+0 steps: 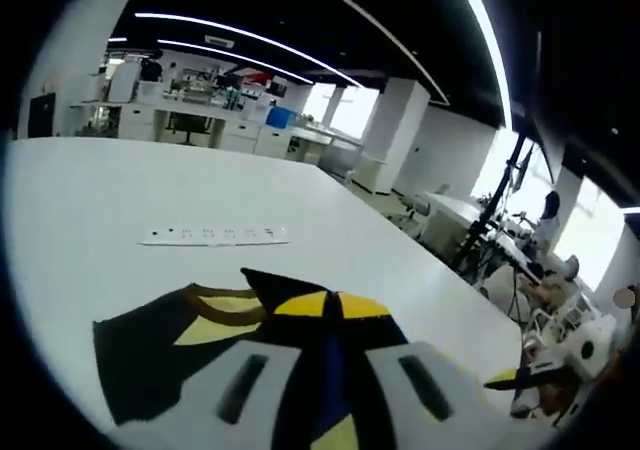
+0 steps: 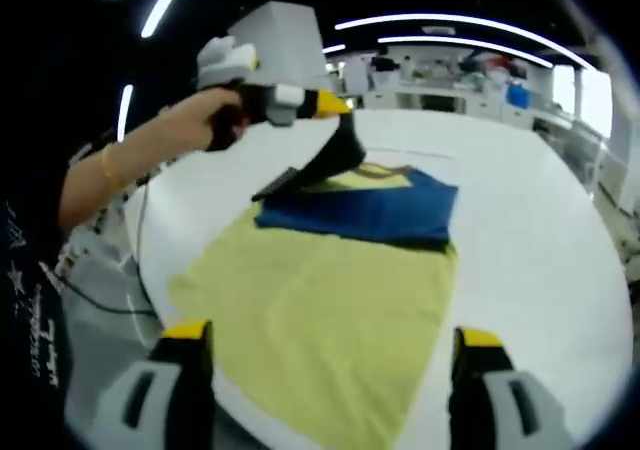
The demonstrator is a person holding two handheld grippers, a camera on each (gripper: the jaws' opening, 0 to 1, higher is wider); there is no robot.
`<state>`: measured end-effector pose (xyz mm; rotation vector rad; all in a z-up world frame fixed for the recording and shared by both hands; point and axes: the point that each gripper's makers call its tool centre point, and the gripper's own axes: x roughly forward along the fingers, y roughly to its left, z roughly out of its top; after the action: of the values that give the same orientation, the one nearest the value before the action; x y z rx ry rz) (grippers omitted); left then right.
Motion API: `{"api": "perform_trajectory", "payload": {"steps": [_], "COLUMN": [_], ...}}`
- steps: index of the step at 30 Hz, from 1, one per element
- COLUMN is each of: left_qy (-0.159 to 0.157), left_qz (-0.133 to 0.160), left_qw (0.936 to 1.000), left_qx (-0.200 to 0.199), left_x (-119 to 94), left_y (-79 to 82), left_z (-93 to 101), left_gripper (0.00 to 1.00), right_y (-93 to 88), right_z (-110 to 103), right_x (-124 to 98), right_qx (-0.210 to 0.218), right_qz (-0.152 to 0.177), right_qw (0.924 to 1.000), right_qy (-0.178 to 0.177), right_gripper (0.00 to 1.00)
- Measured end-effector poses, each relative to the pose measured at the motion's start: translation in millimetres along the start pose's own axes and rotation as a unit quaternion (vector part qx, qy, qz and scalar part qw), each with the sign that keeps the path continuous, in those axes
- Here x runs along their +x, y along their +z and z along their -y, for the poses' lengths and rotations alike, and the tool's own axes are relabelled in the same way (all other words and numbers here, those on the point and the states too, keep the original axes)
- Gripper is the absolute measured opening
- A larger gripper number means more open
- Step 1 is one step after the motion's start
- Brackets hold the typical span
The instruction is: Fold the garment on the visible template until the final outline fits inside the template.
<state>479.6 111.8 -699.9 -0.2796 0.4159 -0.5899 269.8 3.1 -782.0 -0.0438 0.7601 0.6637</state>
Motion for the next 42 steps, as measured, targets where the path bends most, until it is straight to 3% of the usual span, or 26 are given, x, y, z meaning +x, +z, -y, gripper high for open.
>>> {"api": "perform_trajectory", "payload": {"steps": [4, 14, 27, 33, 35, 39, 42], "left_qy": [-0.017, -0.053, -0.055, -0.072, -0.075, -0.058, -0.053], "left_qz": [-0.007, -0.015, -0.07, -0.084, -0.088, -0.09, -0.091], "left_qw": [0.9998, 0.9983, 0.9946, 0.9919, 0.9927, 0.9942, 0.994], "left_qx": [0.008, -0.021, -0.054, -0.062, -0.033, -0.007, 0.028], "left_x": [9, 20, 37, 38, 34, 32, 28], "left_y": [-9.2, -30.6, -83.8, -102.2, -107.0, -108.9, -108.6], "left_z": [10.7, 35.7, 42.4, 54.0, 57.7, 49.2, 44.9], "left_gripper": [0.0, 0.0, 0.0, 0.0, 0.08, 0.38, 0.52], "right_y": [-1.9, -3.7, -6.1, -7.0, -7.2, -5.7, -5.0], "right_z": [8, 16, 24, 25, 26, 24, 24], "right_x": [0, 1, 0, 0, 0, 0, 1], "right_qx": [0.007, 0.014, 0.025, 0.028, 0.028, 0.028, 0.027], "right_qz": [-0.002, -0.005, -0.004, -0.005, -0.004, -0.002, -0.002], "right_qw": [0.9999, 0.9998, 0.9994, 0.9993, 0.9993, 0.9994, 0.9994], "right_qy": [-0.009, -0.015, -0.023, -0.024, -0.024, -0.022, -0.021], "right_gripper": [0.99, 0.99, 0.99, 0.99, 0.99, 0.99, 0.99]}}
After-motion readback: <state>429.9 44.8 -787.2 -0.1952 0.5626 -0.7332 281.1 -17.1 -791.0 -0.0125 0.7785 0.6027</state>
